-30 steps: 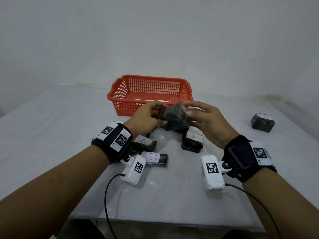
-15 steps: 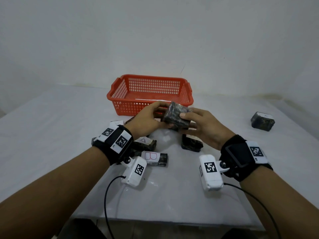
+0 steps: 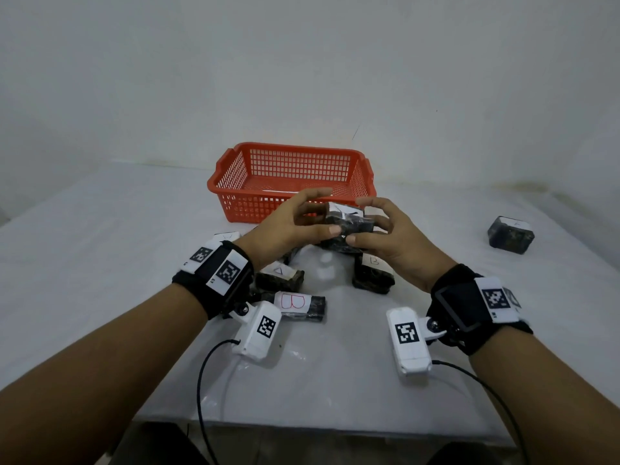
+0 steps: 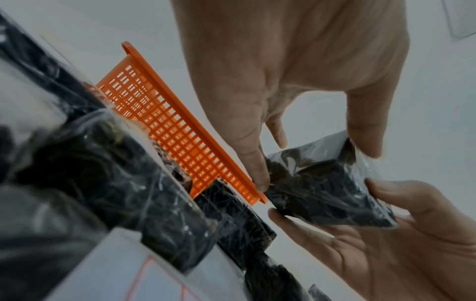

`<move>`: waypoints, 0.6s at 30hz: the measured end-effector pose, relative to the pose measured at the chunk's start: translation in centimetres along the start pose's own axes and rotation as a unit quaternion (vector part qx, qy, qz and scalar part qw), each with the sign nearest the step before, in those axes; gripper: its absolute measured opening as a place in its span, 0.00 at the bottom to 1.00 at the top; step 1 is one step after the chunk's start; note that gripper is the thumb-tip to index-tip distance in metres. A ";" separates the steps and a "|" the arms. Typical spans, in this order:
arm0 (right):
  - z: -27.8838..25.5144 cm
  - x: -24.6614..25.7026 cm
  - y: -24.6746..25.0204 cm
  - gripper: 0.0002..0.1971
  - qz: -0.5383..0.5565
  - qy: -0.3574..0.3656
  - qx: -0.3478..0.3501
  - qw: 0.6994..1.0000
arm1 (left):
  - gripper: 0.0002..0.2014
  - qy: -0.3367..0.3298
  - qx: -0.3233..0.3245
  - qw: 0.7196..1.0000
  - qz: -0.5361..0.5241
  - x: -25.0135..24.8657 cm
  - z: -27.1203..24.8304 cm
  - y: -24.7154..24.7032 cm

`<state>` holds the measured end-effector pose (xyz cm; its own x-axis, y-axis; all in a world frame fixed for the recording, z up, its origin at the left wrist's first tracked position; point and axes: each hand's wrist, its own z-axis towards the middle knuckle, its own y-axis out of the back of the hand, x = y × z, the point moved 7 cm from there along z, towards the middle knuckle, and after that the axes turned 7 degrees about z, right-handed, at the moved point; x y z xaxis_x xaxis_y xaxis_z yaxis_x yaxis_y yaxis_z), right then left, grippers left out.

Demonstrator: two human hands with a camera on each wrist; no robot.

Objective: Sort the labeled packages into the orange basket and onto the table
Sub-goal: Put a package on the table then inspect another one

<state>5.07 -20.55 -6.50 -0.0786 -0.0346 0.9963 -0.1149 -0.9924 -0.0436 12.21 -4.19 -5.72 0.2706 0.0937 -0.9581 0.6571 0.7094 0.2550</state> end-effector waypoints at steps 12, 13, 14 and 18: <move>0.2 0.1 0.6 0.42 0.005 0.014 -0.016 1.000 | 0.36 0.013 0.016 1.000 0.019 0.4 0.3 -0.3; 0.2 0.0 0.6 0.41 0.002 0.014 -0.015 1.000 | 0.31 0.010 0.012 1.000 0.025 0.3 0.2 -0.4; 0.2 0.0 0.6 0.41 0.002 0.014 -0.014 1.000 | 0.28 0.008 0.003 1.000 0.028 0.2 0.2 -0.4; 0.1 0.2 0.3 0.39 0.006 0.013 0.005 1.000 | 0.33 0.004 -0.032 0.999 0.005 0.3 0.3 0.2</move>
<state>5.11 -20.85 -6.32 -0.1066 -0.0438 0.9933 -0.1040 -0.9931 -0.0550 12.66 -4.28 -5.93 0.2709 0.1055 -0.9568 0.6075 0.7523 0.2549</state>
